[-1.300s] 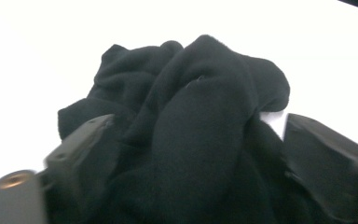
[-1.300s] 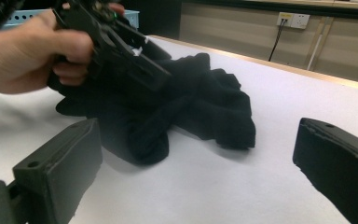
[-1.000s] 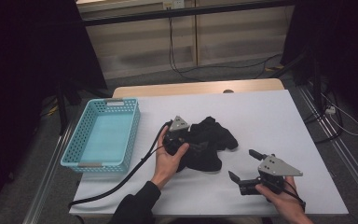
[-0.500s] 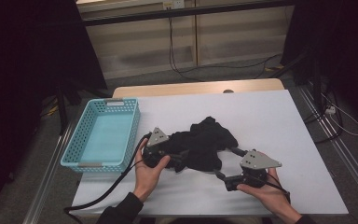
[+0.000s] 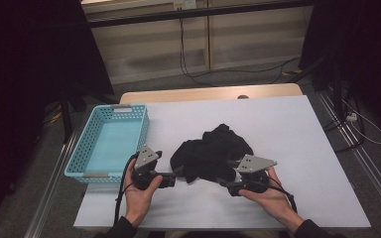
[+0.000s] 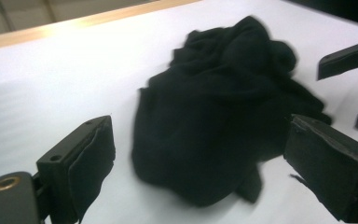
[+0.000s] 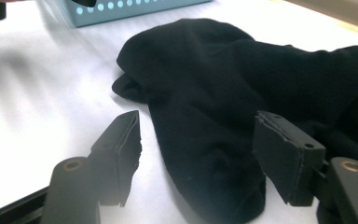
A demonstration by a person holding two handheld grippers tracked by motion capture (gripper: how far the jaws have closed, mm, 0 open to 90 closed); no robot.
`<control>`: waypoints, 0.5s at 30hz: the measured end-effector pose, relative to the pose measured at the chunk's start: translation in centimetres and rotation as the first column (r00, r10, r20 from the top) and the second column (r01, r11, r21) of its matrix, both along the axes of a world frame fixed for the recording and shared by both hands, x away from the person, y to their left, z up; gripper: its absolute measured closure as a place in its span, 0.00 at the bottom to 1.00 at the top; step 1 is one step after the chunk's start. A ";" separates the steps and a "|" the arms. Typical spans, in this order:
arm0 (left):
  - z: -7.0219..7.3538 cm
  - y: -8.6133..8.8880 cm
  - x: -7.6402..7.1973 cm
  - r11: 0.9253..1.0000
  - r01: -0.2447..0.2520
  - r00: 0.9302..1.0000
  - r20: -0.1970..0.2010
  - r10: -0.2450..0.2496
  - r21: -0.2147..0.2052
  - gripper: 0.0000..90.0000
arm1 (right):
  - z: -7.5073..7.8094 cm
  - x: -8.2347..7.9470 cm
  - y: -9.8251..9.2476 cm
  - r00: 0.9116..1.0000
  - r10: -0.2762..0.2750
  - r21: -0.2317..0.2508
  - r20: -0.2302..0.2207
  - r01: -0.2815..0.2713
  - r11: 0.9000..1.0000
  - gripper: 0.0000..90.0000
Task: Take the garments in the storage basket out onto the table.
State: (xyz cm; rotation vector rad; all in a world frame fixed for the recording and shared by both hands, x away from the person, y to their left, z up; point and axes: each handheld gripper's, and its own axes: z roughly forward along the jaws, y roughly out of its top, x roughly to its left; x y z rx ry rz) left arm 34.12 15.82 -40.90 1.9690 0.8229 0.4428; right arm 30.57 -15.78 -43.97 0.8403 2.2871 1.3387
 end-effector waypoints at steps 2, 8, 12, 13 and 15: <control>-0.2 0.3 -0.3 1.000 -0.006 1.000 -0.012 0.006 0.001 0.09 | 0.1 0.3 0.4 1.000 0.011 -0.014 0.001 -0.011 1.000 0.41; -1.0 0.4 -0.5 1.000 0.015 1.000 -0.007 -0.015 0.000 0.09 | 0.2 1.6 2.2 0.998 0.061 -0.050 -0.028 -0.063 0.997 0.53; -1.3 0.3 -0.2 1.000 0.018 1.000 -0.016 -0.018 -0.008 0.09 | -0.2 2.3 3.2 0.992 0.093 -0.081 -0.081 -0.100 0.992 0.61; -1.4 0.3 -0.1 1.000 0.017 1.000 -0.013 -0.017 -0.004 0.09 | -0.3 2.4 3.4 0.992 0.093 -0.095 -0.086 -0.101 0.990 0.61; -1.5 0.2 0.0 1.000 0.015 1.000 -0.011 -0.015 0.004 0.09 | -0.6 2.8 3.7 0.992 0.088 -0.124 -0.091 -0.099 0.987 0.61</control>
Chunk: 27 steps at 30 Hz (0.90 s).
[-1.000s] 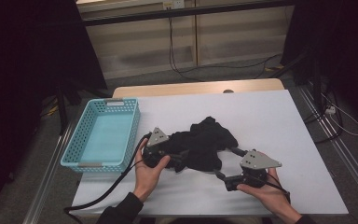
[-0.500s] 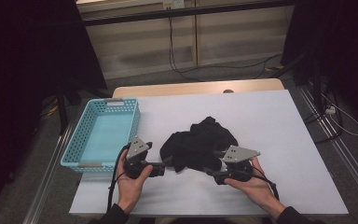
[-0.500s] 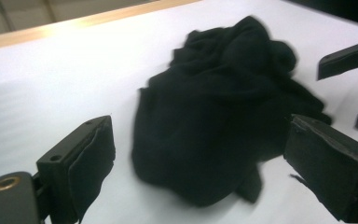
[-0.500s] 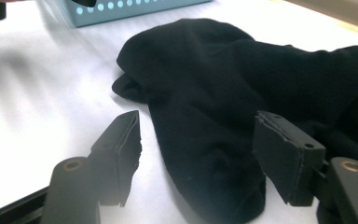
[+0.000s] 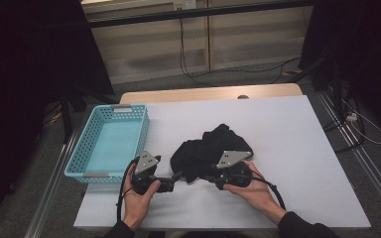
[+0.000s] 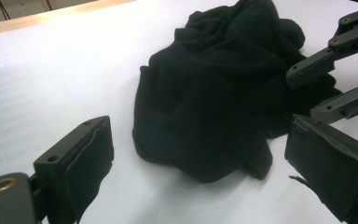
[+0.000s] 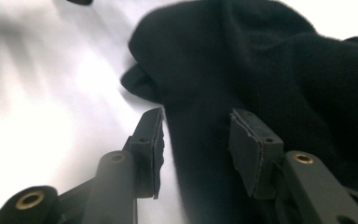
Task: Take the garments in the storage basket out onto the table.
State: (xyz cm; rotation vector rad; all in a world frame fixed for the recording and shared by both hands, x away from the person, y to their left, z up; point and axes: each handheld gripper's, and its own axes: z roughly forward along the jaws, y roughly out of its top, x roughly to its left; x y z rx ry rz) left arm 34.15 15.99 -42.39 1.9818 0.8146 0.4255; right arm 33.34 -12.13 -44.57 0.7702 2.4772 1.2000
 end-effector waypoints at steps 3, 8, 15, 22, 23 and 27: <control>-0.1 -0.1 0.2 1.000 0.001 1.000 0.010 -0.001 -0.004 0.09 | -0.2 0.5 0.4 1.000 0.003 -0.020 -0.010 -0.003 1.000 0.61; -0.4 -0.2 0.2 1.000 -0.002 1.000 -0.002 0.002 -0.008 0.07 | -0.8 0.8 1.0 1.000 -0.005 -0.062 -0.012 0.004 0.998 0.55; -0.6 -0.7 0.0 1.000 0.014 1.000 -0.007 -0.014 0.008 0.07 | -1.3 0.3 1.9 0.999 0.046 -0.088 -0.003 -0.047 0.995 0.60; -0.6 -0.9 0.4 1.000 0.004 1.000 -0.006 -0.004 -0.007 0.07 | -1.4 0.5 1.7 0.998 0.046 -0.061 -0.033 -0.048 0.997 0.69; -0.7 -1.0 0.5 1.000 0.003 1.000 -0.007 -0.003 0.003 0.07 | -1.4 0.6 1.7 0.999 0.041 -0.060 -0.033 -0.043 0.997 0.72; -0.8 -1.1 0.4 1.000 0.011 1.000 -0.004 -0.011 0.009 0.07 | -1.4 0.8 1.5 1.000 0.022 -0.067 -0.021 -0.024 0.997 0.85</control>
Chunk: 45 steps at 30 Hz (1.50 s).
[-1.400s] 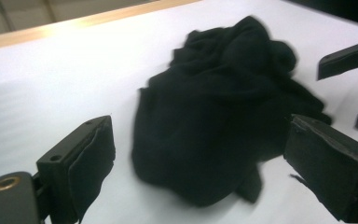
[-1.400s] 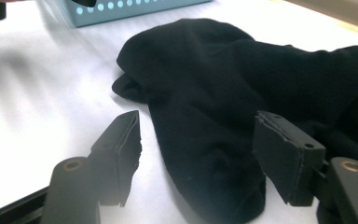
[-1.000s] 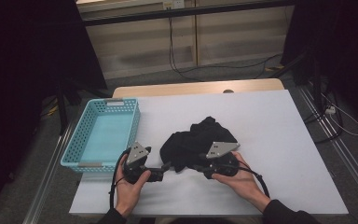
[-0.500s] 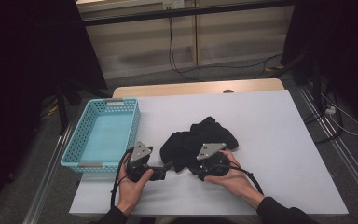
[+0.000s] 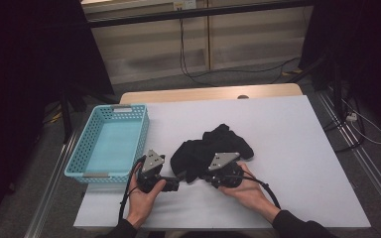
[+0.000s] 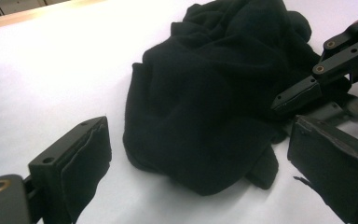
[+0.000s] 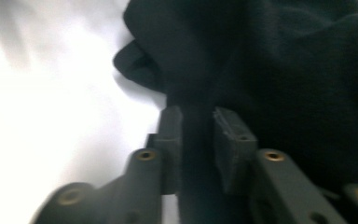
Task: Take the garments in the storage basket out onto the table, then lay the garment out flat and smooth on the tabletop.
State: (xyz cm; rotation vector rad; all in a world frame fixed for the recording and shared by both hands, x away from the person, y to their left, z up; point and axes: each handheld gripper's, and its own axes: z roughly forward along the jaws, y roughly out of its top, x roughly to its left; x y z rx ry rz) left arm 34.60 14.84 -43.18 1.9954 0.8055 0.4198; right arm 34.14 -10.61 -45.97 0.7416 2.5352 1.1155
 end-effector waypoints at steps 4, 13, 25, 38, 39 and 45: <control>0.0 0.0 0.0 1.000 -0.004 1.000 -0.003 0.004 0.000 0.07 | 0.0 0.1 -0.1 1.000 -0.019 -0.013 0.016 0.019 1.000 0.96; -0.2 -0.1 -0.1 1.000 0.015 1.000 -0.003 -0.015 0.023 0.06 | 0.1 0.1 -0.2 1.000 -0.011 -0.006 0.020 0.011 1.000 0.97; -0.4 -0.7 0.2 1.000 0.012 1.000 -0.014 -0.011 0.025 0.05 | 0.6 -0.5 -0.7 0.999 -0.016 0.016 0.033 0.016 1.000 0.96; -0.1 -1.5 -0.2 0.999 0.005 1.000 -0.023 -0.004 0.054 0.06 | 3.5 0.5 -1.9 0.994 -0.076 0.097 0.083 0.067 0.993 0.97; -0.1 -1.5 -0.2 0.999 0.010 1.000 -0.028 -0.008 0.054 0.07 | 3.7 0.6 -2.0 0.993 -0.081 0.111 0.083 0.072 0.991 0.97; -0.2 -2.0 -0.5 0.998 0.021 1.000 -0.022 -0.020 0.059 0.16 | 5.5 0.8 -3.0 0.987 -0.114 0.179 0.110 0.093 0.979 0.97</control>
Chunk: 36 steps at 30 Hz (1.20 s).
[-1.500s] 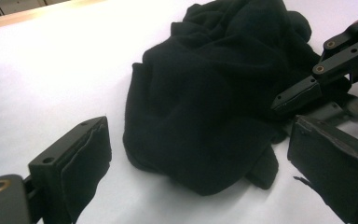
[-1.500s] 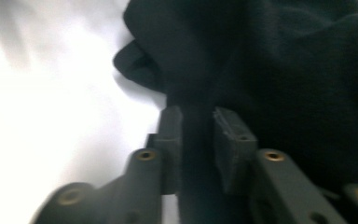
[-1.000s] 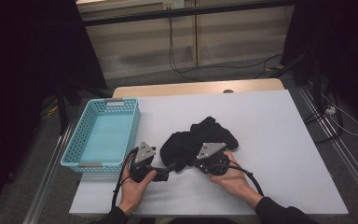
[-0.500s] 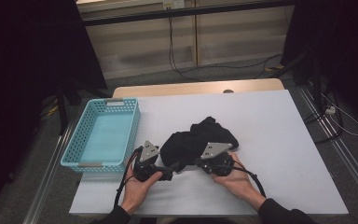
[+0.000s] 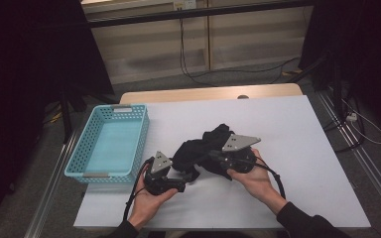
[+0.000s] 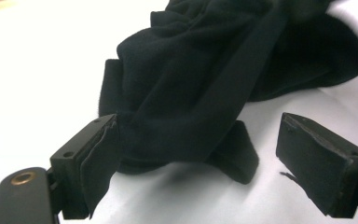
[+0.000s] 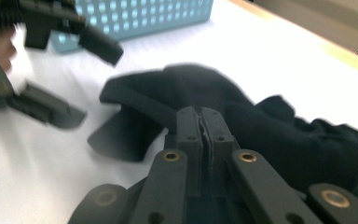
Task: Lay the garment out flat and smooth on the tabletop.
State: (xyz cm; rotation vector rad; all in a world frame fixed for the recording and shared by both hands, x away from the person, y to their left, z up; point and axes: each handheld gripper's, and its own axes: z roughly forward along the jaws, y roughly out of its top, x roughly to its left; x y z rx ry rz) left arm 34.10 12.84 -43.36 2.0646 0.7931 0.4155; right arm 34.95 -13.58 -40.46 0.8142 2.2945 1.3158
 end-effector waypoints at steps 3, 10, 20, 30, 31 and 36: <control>-0.2 -0.2 0.4 1.000 -0.007 1.000 -0.013 0.007 0.014 0.19 | 0.6 0.2 -0.3 1.000 -0.014 0.009 0.016 0.014 1.000 0.97; -1.1 -0.3 2.0 0.997 -0.066 0.997 -0.025 0.067 0.036 0.36 | 1.7 0.6 -1.6 0.997 -0.064 0.036 0.050 0.062 0.997 0.97; 0.2 -1.0 2.9 0.998 -0.059 0.997 -0.053 0.058 -0.022 0.74 | 2.2 0.1 -3.7 0.994 -0.089 0.051 0.063 0.086 0.995 0.97; 3.6 -1.5 4.0 0.987 -0.063 0.998 -0.015 0.062 -0.147 0.87 | 2.9 -0.2 -5.1 0.990 -0.119 0.052 0.079 0.115 0.992 0.97; 3.9 -1.6 4.0 0.985 -0.059 0.998 -0.013 0.058 -0.161 0.87 | 2.9 -0.2 -5.3 0.989 -0.121 0.050 0.081 0.118 0.992 0.97; 5.3 -2.6 4.1 0.979 -0.033 0.999 -0.001 0.033 -0.201 0.88 | 3.6 -0.8 -6.2 0.987 -0.132 0.035 0.092 0.129 0.991 0.97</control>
